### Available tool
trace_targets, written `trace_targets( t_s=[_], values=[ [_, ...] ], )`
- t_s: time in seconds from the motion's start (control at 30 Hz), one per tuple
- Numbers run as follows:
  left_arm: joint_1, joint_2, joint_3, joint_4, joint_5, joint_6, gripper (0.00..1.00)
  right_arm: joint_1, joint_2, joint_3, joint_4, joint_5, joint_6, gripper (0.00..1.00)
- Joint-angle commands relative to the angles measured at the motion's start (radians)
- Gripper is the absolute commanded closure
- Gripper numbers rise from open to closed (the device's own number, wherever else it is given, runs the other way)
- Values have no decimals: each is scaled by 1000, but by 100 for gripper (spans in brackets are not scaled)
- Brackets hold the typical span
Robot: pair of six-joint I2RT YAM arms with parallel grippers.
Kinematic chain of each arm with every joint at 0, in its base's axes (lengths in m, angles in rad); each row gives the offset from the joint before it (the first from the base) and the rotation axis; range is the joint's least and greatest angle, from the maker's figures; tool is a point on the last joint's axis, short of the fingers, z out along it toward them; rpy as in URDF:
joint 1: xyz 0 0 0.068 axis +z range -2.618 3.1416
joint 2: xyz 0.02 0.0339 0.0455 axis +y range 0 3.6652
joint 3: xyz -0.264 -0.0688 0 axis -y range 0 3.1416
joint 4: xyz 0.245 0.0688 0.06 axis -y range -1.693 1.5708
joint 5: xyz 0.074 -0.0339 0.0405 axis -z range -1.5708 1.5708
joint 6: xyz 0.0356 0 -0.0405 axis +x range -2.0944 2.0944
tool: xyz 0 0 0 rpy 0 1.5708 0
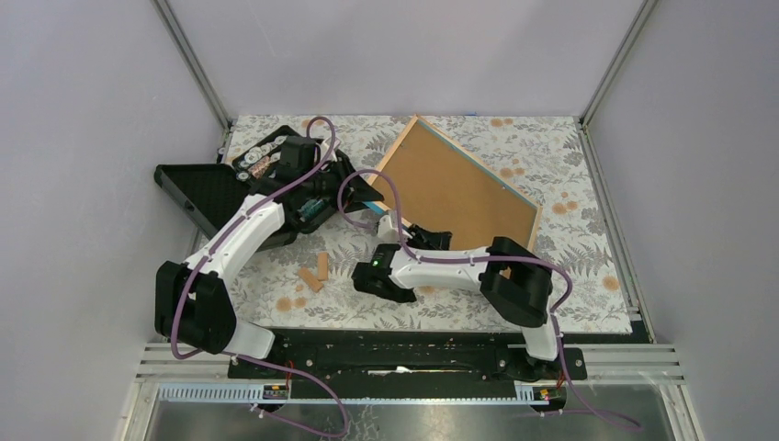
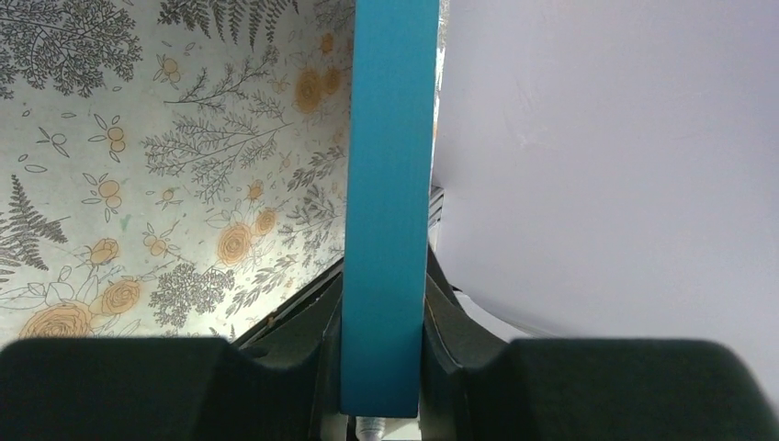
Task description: Put the photo into the frame
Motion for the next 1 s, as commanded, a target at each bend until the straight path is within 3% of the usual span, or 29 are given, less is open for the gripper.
trace_targets(
  t_s=[0.0, 0.07, 0.13, 0.17, 0.27, 0.3, 0.33, 0.47, 0.5, 0.67, 0.8, 0.97],
  values=[
    [9, 5, 29, -12, -8, 39, 100, -4, -184, -105, 483, -97, -391, 67],
    [9, 5, 34, -9, -2, 36, 100, -14, -287, -218, 750, -208, -554, 78],
    [9, -2, 36, -10, -2, 37, 100, -29, -350, -266, 859, -254, -600, 96],
    [9, -3, 34, -9, -3, 37, 100, -32, -361, -270, 873, -247, -611, 100],
    [9, -9, 37, -21, -3, 51, 100, -32, -345, -236, 823, -156, -632, 100],
    [9, -13, 49, -37, -15, 69, 95, -32, -343, -224, 812, -125, -643, 100],
    [9, -16, 60, -50, -37, 90, 84, -33, -347, -215, 814, -98, -664, 100],
    [13, -56, 131, -125, -186, 225, 11, -52, -417, -187, 898, -113, -841, 100],
    [15, -70, 155, -150, -238, 257, 2, -62, -446, -180, 922, -148, -877, 100],
    [39, -145, 307, -301, -607, 397, 1, -144, -565, -96, 883, -387, -938, 100],
    [53, -303, 276, -259, -924, 394, 1, -241, -602, 40, 748, -610, -880, 100],
    [52, -509, 88, -108, -1016, 412, 1, -291, -491, 322, 524, -733, -789, 100]
  ],
)
